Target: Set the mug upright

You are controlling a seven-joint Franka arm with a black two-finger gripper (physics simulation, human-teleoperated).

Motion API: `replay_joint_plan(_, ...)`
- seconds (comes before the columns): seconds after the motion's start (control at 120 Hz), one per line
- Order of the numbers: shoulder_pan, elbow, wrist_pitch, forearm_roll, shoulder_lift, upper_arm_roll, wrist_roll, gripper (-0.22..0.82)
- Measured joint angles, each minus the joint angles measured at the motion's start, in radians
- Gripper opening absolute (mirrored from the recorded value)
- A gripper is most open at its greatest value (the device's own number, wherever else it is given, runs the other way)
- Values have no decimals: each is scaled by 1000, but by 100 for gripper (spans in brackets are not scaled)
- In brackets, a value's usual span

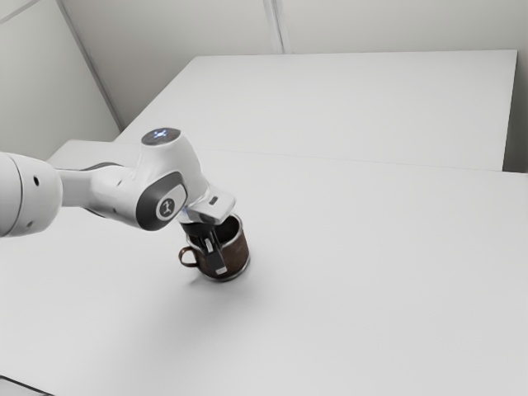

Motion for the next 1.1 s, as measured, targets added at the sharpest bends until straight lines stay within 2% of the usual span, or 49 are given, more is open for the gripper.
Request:
replay_joint_plan(0.192,8,9,0,1,-30,1,-1,52)
replay_joint_plan(0.342,8,29,-25,5,-66,0,-23,57)
replay_joint_plan(0.475,14,96,-100,-2,-87,2,-117,58)
replay_joint_plan(0.842,9,497,-437,-19,-77,6,-418,60)
replay_joint_plan(1.1,17,730,-605,7,26,19,-528,60)
